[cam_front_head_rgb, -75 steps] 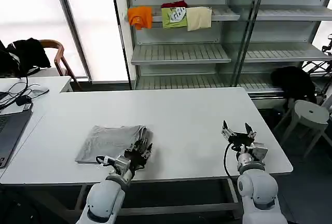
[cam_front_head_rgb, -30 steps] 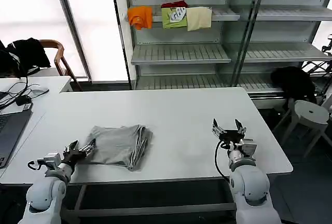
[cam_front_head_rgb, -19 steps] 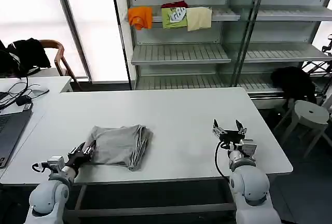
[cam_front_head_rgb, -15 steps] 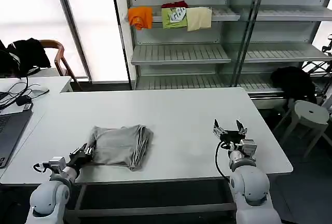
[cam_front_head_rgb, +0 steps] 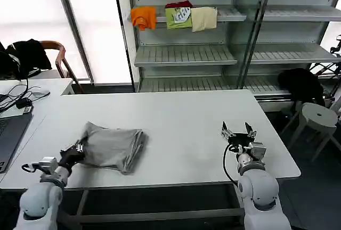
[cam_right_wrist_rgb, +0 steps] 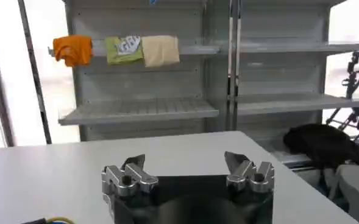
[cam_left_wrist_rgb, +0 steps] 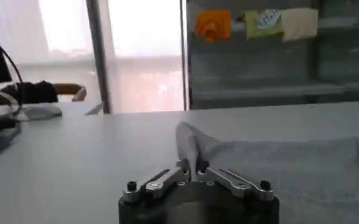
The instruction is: Fold and organize the clothes.
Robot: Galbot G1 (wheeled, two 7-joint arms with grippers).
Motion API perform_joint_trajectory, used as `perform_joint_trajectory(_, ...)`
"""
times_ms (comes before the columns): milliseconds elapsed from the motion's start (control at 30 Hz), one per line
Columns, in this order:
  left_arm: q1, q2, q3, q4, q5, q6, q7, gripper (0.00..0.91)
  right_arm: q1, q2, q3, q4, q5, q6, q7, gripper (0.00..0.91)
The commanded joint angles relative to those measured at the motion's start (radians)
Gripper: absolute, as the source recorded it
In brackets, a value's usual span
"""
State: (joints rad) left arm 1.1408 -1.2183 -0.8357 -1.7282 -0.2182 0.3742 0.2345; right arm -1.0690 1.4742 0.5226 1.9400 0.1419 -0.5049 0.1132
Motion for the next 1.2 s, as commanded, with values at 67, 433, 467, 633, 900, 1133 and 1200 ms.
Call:
perform_joint_trajectory(67, -0.086, 0.323, -0.255, 0.103, 0.261, -0.062, 0.071, 0.02, 0.007, 0.004, -0.005, -0.022, 0.004, 0.012, -0.004, 0.907)
perform_joint_trajectory(433, -0.165, 0.368, -0.178, -0.036, 0.345, -0.007, 0.098, 0.02, -0.007, 0.01, -0.009, -0.054, 0.011, 0.035, -0.009, 0.907)
perform_joint_trajectory(467, -0.144, 0.347, -0.158, -0.064, 0.343, -0.005, 0.091, 0.02, -0.014, 0.008, -0.008, -0.054, 0.013, 0.038, -0.01, 0.907)
perform_joint_trajectory(633, -0.013, 0.141, 0.033, -0.14, 0.499, -0.061, 0.066, 0.02, -0.04, -0.003, 0.007, -0.056, 0.019, 0.052, -0.016, 0.907)
perform_joint_trajectory(900, 0.045, -0.131, 0.31, -0.121, 0.595, -0.098, -0.026, 0.02, -0.076, -0.017, 0.034, -0.071, 0.026, 0.071, -0.014, 0.907)
perform_joint_trajectory(1133, -0.019, -0.161, 0.468, -0.15, 0.464, -0.011, -0.103, 0.02, -0.074, -0.017, 0.039, -0.065, 0.024, 0.068, -0.011, 0.907)
perform_joint_trajectory(1200, -0.034, -0.165, 0.508, -0.151, 0.389, 0.014, -0.128, 0.02, -0.071, -0.015, 0.038, -0.063, 0.023, 0.067, -0.01, 0.907)
